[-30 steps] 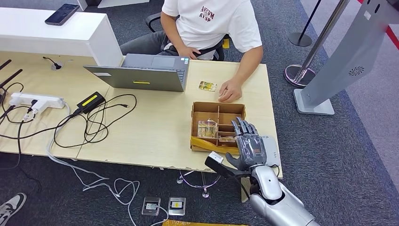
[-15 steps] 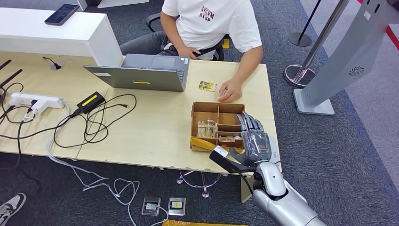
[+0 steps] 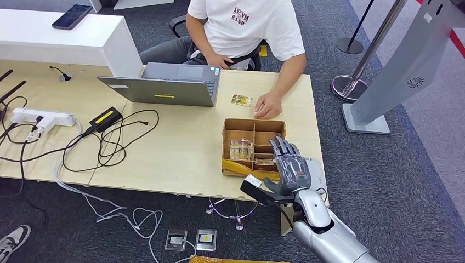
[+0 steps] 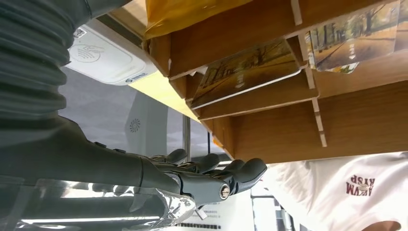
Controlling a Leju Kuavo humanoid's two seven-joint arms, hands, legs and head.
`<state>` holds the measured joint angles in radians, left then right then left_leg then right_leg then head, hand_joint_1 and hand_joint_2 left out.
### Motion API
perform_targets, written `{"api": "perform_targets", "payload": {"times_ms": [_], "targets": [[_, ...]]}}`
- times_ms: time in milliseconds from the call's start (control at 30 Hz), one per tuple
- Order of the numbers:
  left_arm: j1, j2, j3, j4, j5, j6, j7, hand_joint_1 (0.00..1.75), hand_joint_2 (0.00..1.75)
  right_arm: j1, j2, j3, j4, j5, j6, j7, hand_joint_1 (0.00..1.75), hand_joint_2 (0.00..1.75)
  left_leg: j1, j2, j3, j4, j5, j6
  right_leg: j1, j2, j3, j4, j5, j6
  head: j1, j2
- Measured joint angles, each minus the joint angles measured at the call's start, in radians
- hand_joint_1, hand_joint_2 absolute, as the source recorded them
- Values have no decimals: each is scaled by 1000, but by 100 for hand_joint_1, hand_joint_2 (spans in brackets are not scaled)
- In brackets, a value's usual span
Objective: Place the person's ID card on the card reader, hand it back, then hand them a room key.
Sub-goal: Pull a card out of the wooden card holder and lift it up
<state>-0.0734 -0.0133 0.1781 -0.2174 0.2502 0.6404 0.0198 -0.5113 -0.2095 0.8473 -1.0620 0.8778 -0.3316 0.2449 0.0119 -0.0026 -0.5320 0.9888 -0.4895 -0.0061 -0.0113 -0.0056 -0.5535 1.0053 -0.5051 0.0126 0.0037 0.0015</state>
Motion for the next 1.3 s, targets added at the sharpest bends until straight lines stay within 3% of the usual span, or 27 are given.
{"api": "perform_targets", "payload": {"times_ms": [67, 100, 167, 567, 733, 1000, 1300], "targets": [[-1, -1, 0, 0, 0, -1, -3, 0, 0, -2, 5, 2, 3, -4, 7, -5, 135, 175, 0, 0, 0, 0, 0, 0, 0, 0, 0, 0, 0, 0, 0, 0], [-1, -2, 0, 0, 0, -2, -4, 0, 0, -4, 6, 3, 5, -6, 11, -8, 166, 175, 0, 0, 0, 0, 0, 0, 0, 0, 0, 0, 0, 0, 0, 0], [-2, -3, 0, 0, 0, -3, -9, 0, 0, -6, 9, 7, 8, -8, 15, -11, 175, 175, 0, 0, 0, 0, 0, 0, 0, 0, 0, 0, 0, 0, 0, 0], [-3, -16, -9, 0, -2, -6, -32, 0, 0, -14, 13, 13, 25, -27, 19, -6, 175, 175, 0, 0, 0, 0, 0, 0, 0, 0, 0, 0, 0, 0, 0, 0], [-3, -20, -19, 0, -2, -10, -34, 0, 0, -18, 13, 13, 31, -28, 17, -6, 165, 175, 0, 0, 0, 0, 0, 0, 0, 0, 0, 0, 0, 0, 0, 0], [-3, -27, -26, 0, -10, -12, -43, 0, 0, -17, 13, 13, 38, -29, -1, -5, 175, 175, 0, 0, 0, 0, 0, 0, 0, 0, 0, 0, 0, 0, 0, 0], [-3, -57, -42, 0, 0, -7, -97, 0, 0, -11, 13, 9, 37, -27, -109, 6, 175, 175, 0, 0, 0, 0, 0, 0, 0, 0, 0, 0, 0, 0, 0, 0]]}}
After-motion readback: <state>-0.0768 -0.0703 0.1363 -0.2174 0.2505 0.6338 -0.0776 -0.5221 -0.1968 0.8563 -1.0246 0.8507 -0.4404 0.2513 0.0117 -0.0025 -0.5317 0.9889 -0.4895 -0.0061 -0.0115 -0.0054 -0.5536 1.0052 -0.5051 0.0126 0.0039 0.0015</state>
